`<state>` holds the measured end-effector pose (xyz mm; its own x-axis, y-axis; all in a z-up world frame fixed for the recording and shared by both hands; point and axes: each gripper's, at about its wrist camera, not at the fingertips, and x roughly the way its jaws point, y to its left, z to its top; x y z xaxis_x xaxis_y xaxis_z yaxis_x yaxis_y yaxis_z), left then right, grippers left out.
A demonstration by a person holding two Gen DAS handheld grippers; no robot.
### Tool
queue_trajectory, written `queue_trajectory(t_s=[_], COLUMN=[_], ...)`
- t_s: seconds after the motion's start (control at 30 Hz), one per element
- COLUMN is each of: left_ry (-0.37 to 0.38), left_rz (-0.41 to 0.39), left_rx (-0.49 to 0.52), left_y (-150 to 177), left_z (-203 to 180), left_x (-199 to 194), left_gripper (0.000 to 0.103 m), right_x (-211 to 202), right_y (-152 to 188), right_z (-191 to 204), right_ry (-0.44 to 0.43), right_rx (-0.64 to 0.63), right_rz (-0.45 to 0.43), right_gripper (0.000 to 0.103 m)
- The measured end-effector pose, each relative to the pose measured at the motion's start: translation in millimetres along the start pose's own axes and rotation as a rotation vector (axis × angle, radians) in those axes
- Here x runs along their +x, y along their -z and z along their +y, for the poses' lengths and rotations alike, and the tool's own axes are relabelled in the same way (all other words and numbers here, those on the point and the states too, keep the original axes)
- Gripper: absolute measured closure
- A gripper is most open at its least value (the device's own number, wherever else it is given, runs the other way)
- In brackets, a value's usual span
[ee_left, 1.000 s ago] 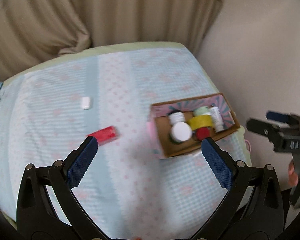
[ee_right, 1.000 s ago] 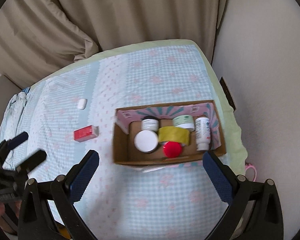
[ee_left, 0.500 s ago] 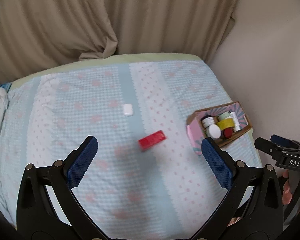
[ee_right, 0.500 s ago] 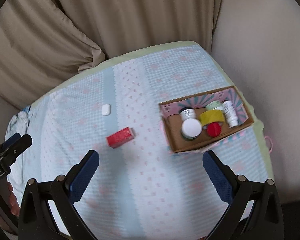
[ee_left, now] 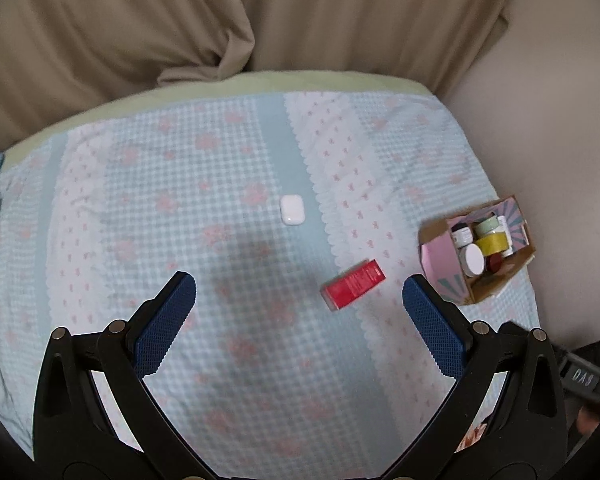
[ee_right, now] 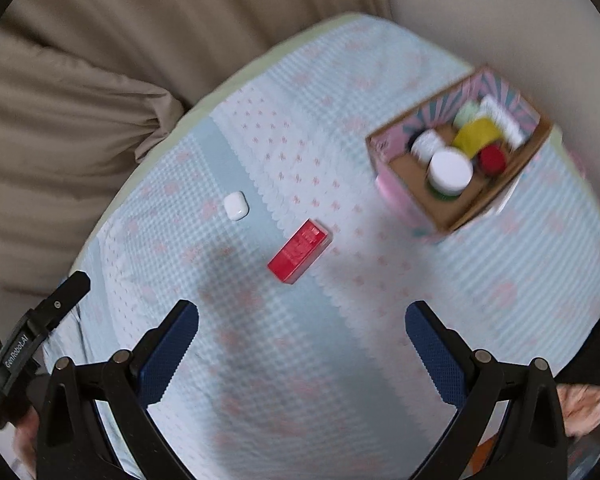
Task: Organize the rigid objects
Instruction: 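Grasp the white case with the left gripper while the right grasps the red box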
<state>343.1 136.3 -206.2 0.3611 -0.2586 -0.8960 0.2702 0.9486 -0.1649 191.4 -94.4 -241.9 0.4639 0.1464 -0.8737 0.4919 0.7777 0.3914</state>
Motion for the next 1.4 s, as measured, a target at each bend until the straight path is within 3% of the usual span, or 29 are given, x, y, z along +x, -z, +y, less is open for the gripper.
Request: queue_trajectory(t_s=[0.17, 0.37, 0.6, 0.7, 0.8, 0.87, 1.1, 1.17, 1.27, 1.33, 1.4], left_ry=[-0.010, -0.024, -0.043, -0.062, -0.088, -0.091, -0.138, -0.154, -0.158, -0.149, -0.133], left_rz=[0.052, 0.132, 0.219, 0.240, 0.248, 0.268, 0.234, 0.230, 0.208, 0.198, 0.191], left_rx=[0.018, 0.011, -0.031, -0.046, -0.068, -0.096, -0.043, -0.010, 0.033, 0.050, 0.056], left_y=[-26.2, -54.3, -66.2, -66.7, -64.0, -60.4, -60.2, -59.8, -55.8, -55.5, -56.9], left_z=[3.8, 6.6, 6.5, 5.7, 9.7, 14.2, 5.7, -0.3, -6.5, -7.0, -5.8], left_x=[52.0, 140.6, 250.4, 291.0, 323.1, 343.1, 362.1, 366.9, 365.9, 362.2, 359.3], left_gripper=[0.000, 0.001, 0.005, 0.006, 0.021, 0.023, 0.024, 0.025, 0.039, 0.062, 0.062], right_x=[50.0, 120.0, 198.7, 229.8, 256.0, 270.0, 292.2, 295.6, 298.9, 298.1, 296.5], right_y=[-9.9, -28.2, -44.4, -47.8, -49.2, -49.4, -46.8, -45.5, -41.7, -38.3, -37.2], right_z=[2.9, -9.3, -17.0, -16.0, -15.3, -13.2, -1.4, 0.2, -2.2, -4.9, -4.3], right_ry=[0.017, -0.003, 0.021, 0.037, 0.068, 0.075, 0.166, 0.197, 0.236, 0.237, 0.226], right_rx=[0.121, 0.361, 0.538, 0.582, 0.621, 0.639, 0.650, 0.650, 0.658, 0.669, 0.666], right_rz=[0.037, 0.125, 0.196, 0.225, 0.235, 0.250, 0.268, 0.279, 0.290, 0.284, 0.274], right_gripper=[0.000, 0.000, 0.000, 0.007, 0.010, 0.018, 0.031, 0.043, 0.059, 0.062, 0.062])
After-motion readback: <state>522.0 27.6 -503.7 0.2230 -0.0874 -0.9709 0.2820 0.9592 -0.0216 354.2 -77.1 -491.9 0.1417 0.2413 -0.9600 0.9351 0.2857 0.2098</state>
